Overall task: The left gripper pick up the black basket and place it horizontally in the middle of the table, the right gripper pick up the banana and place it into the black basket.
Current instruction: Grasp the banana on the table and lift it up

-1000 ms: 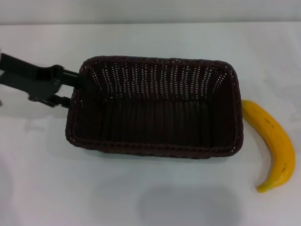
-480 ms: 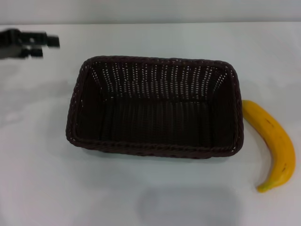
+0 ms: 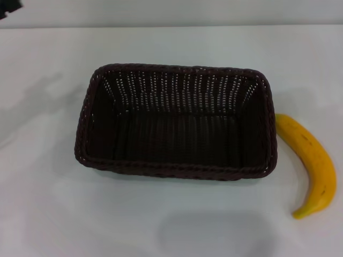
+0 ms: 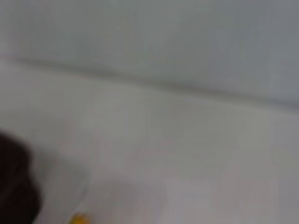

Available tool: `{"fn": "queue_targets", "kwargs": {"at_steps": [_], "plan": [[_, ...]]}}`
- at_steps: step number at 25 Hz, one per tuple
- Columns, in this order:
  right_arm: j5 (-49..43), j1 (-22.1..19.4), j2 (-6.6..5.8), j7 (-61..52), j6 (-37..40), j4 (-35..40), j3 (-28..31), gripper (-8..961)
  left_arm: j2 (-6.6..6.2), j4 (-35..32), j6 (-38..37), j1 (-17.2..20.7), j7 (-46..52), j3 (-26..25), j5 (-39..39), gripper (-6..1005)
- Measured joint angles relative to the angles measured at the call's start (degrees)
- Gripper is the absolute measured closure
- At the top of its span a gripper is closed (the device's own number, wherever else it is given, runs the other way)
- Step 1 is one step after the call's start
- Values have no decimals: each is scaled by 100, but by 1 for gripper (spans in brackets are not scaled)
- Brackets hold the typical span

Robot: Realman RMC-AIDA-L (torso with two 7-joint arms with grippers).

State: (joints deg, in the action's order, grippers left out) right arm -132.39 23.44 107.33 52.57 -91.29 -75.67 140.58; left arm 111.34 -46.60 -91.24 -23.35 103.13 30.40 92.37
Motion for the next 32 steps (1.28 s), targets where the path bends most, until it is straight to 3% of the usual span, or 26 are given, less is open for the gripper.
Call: {"fn": "queue_targets", "kwargs": {"at_steps": [4,9,13,17,19,23,32], "plan": [[-684,347,97,-503,-600,-68,-232,102,150,12,110,212,-486,-111,-241,124],[-1223,549,247,-1186,-938,-292,-1017,102,322,80,141,347,-895,-472,-259,124],[-1512,721,409,-1708,-990,-417,-1742,102,343,191,171,411,-1055,-554,-261,124],[-2040,884,721,-2078,-1008,-508,-2144,102,323,223,178,459,-1094,-635,-265,124],[-2218,894,792,-2252,-978,-565,-2419,102,311,227,178,462,-1104,-739,-258,124],[-2247,881,802,-2776,-839,-574,-3022,103,273,207,178,463,-1139,-803,-244,124],[-1896,956,816,-3404,-659,-509,-3326,103,89,204,178,537,-1211,-808,-218,125]]}}
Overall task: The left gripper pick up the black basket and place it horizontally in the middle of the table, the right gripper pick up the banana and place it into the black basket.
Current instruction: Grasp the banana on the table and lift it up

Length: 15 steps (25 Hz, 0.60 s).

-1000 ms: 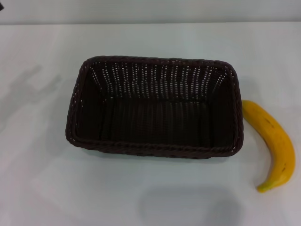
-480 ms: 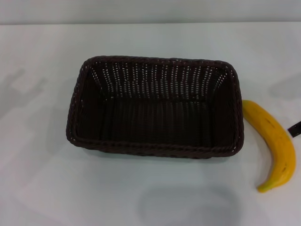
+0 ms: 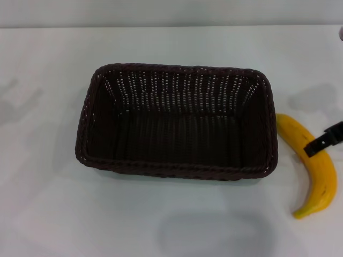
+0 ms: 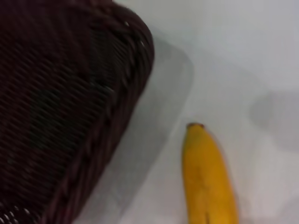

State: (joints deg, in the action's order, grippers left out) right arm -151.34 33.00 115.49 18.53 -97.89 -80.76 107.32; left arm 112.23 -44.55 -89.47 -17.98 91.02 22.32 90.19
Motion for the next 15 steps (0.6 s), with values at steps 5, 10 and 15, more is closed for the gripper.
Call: {"fn": "queue_targets", "kwargs": {"at_steps": [5,10,15], "plan": [[92,-65,0,-351,343,108,-125,103,-104,23,75,13,9,-1,4,125],[50,-83,-1,-555,513,314,-364,104,-111,21,132,-17,-76,0,-9,125],[83,-78,-3,-609,559,378,-536,105,-126,13,208,-48,-69,-6,-46,126]]}}
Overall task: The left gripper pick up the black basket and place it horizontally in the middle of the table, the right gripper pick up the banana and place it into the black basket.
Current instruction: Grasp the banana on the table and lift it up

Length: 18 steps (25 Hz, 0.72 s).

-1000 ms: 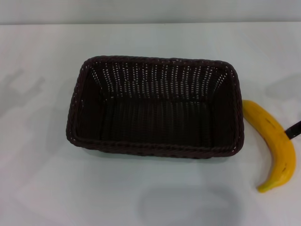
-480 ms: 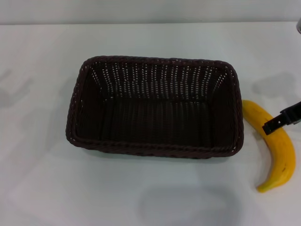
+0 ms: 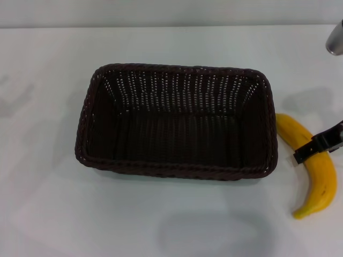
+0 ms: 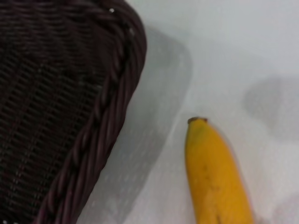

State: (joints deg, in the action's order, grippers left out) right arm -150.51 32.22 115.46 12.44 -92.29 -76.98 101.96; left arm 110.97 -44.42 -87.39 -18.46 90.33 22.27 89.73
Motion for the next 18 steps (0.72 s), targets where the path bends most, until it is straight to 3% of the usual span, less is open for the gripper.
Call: {"fn": "queue_targets", "kwargs": {"at_steps": [14,17,18], "plan": [[-386,238,-20,-118,89,218,-481,123,-7,8,12,39,11,-73,-141,130],[-475,250,-35,-64,65,217,-535,309,1,9,12,56,22,-97,-224,130],[-480,246,-36,-24,58,217,-532,326,6,10,12,58,23,-114,-231,131]]}}
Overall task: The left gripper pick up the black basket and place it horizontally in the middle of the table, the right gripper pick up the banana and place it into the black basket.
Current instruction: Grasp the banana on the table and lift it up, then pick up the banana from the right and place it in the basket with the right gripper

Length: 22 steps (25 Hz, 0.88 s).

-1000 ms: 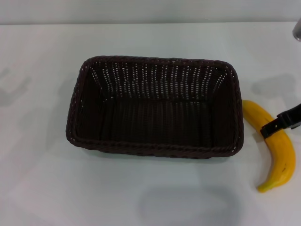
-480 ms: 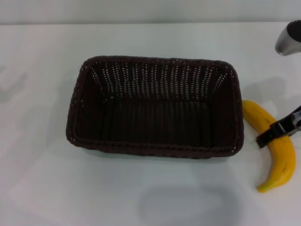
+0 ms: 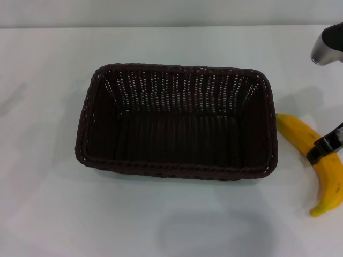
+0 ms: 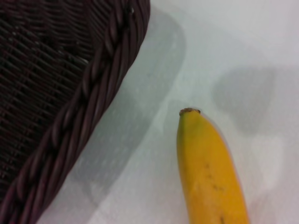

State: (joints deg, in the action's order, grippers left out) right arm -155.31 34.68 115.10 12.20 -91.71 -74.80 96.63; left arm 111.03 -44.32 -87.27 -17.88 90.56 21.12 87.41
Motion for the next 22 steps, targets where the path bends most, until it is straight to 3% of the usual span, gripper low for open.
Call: {"fn": "queue_targets", "kwargs": {"at_steps": [5,9,15,22], "plan": [[-36,-53,-18,193,-64,-156,186,414,34,5,-10,29,3,-101,-10,132],[-100,-95,-36,649,-158,-565,818,484,50,8,-10,50,-21,-101,-12,133],[-29,-27,-38,1499,-187,-1260,1853,480,121,12,-9,58,-29,-104,-15,133],[1244,1,2,2568,-49,-1875,1948,475,229,56,-9,94,-191,-109,-4,134]]}}
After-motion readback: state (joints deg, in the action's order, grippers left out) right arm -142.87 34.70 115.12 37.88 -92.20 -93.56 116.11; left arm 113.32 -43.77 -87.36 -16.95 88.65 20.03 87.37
